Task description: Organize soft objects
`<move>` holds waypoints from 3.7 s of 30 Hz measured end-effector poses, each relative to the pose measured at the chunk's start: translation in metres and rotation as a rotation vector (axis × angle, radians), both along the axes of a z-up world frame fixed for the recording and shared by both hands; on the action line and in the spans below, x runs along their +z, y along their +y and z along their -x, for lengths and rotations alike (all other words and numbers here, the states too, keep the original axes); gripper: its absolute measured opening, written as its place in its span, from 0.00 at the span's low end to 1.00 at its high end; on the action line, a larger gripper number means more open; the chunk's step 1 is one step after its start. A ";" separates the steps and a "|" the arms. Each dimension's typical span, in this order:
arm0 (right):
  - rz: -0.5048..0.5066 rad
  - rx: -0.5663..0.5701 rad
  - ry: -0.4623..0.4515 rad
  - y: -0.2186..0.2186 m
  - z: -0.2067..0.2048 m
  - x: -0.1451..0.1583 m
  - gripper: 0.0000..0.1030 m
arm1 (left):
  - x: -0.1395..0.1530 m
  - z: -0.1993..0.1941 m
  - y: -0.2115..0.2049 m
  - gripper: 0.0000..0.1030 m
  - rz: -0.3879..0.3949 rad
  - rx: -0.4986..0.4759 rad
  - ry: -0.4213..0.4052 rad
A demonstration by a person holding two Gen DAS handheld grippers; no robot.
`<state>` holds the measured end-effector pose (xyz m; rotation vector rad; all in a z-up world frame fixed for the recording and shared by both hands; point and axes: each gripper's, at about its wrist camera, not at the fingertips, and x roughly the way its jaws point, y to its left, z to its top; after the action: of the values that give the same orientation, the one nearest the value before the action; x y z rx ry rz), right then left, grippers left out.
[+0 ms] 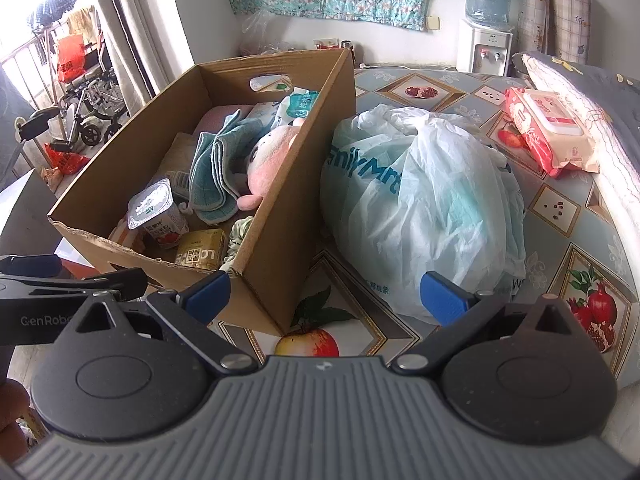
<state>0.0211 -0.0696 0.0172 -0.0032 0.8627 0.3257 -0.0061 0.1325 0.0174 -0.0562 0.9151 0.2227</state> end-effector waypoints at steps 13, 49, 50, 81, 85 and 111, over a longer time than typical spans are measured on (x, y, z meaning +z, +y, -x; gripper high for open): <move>0.033 0.006 0.008 0.007 0.001 -0.005 0.99 | -0.007 0.001 0.004 0.99 0.000 0.012 0.023; 0.036 0.004 0.030 0.013 -0.003 -0.010 0.99 | -0.012 -0.002 0.009 0.97 0.010 0.023 0.049; 0.035 0.004 0.032 0.013 -0.003 -0.010 0.99 | -0.012 -0.002 0.009 0.97 0.010 0.022 0.050; 0.030 0.000 0.044 0.011 -0.005 -0.014 0.99 | -0.015 -0.003 0.009 0.97 0.019 0.023 0.059; 0.031 -0.001 0.046 0.011 -0.005 -0.015 0.99 | -0.015 -0.003 0.009 0.97 0.019 0.024 0.059; 0.028 -0.002 0.053 0.011 -0.005 -0.017 0.99 | -0.017 -0.003 0.008 0.97 0.022 0.023 0.062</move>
<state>0.0263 -0.0590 0.0007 -0.0195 0.9193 0.3129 -0.0035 0.1410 0.0008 -0.0812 0.9786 0.2369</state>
